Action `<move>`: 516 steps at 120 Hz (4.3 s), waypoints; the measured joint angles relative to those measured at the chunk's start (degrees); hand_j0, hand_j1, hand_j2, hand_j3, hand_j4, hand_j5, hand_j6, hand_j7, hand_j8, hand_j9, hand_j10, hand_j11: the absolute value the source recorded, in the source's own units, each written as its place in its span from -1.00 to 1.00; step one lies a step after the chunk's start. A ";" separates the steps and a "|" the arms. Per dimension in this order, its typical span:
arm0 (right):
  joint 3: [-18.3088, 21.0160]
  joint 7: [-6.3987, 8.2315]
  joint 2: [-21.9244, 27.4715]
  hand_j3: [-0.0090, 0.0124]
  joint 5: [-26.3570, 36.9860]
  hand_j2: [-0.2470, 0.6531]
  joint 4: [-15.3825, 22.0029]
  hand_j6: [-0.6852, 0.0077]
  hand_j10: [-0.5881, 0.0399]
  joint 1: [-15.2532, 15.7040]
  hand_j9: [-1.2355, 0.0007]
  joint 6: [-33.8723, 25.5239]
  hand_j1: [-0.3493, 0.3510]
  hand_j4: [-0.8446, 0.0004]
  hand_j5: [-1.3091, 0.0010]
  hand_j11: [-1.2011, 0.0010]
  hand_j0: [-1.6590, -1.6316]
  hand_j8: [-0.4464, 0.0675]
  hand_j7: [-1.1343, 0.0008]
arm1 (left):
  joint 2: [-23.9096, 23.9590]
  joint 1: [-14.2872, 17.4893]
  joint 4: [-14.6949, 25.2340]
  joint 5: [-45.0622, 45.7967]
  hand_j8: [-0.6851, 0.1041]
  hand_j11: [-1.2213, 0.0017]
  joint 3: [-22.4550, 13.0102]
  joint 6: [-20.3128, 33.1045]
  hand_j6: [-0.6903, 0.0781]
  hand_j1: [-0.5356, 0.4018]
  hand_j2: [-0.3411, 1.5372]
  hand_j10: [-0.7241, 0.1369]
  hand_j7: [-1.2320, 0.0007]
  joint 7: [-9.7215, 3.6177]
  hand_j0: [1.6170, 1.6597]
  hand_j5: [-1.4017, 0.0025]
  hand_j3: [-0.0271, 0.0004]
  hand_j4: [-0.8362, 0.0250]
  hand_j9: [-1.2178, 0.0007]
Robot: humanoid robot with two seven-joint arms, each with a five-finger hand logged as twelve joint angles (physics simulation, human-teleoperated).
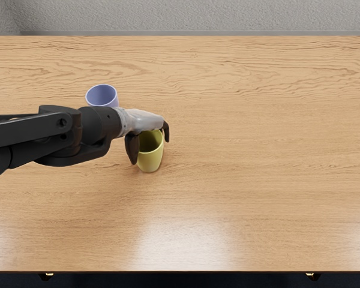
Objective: Pick up cup and place in cup with left hand
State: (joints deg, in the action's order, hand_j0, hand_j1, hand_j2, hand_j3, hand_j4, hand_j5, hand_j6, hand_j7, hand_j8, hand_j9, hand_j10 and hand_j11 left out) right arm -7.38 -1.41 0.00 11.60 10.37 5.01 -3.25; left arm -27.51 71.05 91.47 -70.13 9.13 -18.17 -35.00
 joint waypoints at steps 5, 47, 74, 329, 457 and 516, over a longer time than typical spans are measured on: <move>0.00 0.00 0.00 -0.16 0.00 -0.46 0.00 0.91 0.80 0.00 0.95 0.00 -0.92 0.94 0.95 0.95 -0.93 0.64 0.94 | -0.07 0.02 -0.02 0.01 -0.03 0.13 0.08 0.04 -0.04 -0.08 -0.55 -0.24 0.13 0.00 0.85 0.23 0.97 0.03 0.12; 0.01 0.00 0.00 -0.16 0.00 -0.46 0.00 0.91 0.80 0.00 0.95 0.00 -0.92 0.94 0.95 0.95 -0.93 0.64 0.94 | -0.34 1.33 -0.06 0.42 -0.07 0.09 1.36 -0.27 -0.07 -0.02 -0.58 -0.28 0.09 0.00 0.84 0.20 0.97 -0.01 0.09; 0.01 0.00 0.00 -0.16 0.00 -0.46 0.00 0.91 0.80 0.00 0.95 0.00 -0.92 0.94 0.95 0.95 -0.93 0.64 0.94 | -2.22 3.03 -0.27 0.79 -0.09 0.09 4.12 -1.09 -0.10 0.01 -0.59 -0.28 0.09 0.00 0.83 0.20 0.97 -0.01 0.09; 0.01 0.00 0.00 -0.16 0.00 -0.46 0.00 0.91 0.80 0.00 0.95 0.00 -0.92 0.94 0.95 0.95 -0.93 0.64 0.94 | -5.63 7.87 -21.03 3.01 -0.10 0.03 11.29 -6.88 -0.09 -0.01 -0.58 -0.35 0.04 0.01 0.81 0.15 0.97 -0.08 0.03; 0.01 0.00 0.00 -0.16 0.00 -0.46 0.00 0.91 0.80 0.00 0.95 0.00 -0.92 0.94 0.95 0.95 -0.93 0.64 0.94 | -4.92 8.27 -22.08 6.18 -0.10 0.03 11.33 -8.52 -0.09 -0.01 -0.58 -0.35 0.02 0.00 0.80 0.15 0.97 -0.08 0.03; 0.02 0.00 0.00 -0.16 0.00 -0.46 -0.04 0.91 0.80 0.00 0.95 0.00 -0.92 0.94 0.95 0.95 -0.93 0.64 0.94 | -3.33 8.22 -23.54 5.77 -0.11 0.03 11.27 -8.33 -0.10 0.00 -0.59 -0.35 0.03 0.00 0.80 0.14 0.97 -0.08 0.03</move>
State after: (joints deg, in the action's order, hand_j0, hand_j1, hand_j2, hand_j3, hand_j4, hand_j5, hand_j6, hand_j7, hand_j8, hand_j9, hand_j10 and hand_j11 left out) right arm -7.36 -1.41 0.00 11.60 10.33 5.01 -3.25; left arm -30.84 79.27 67.93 -64.36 20.39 -26.50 -35.00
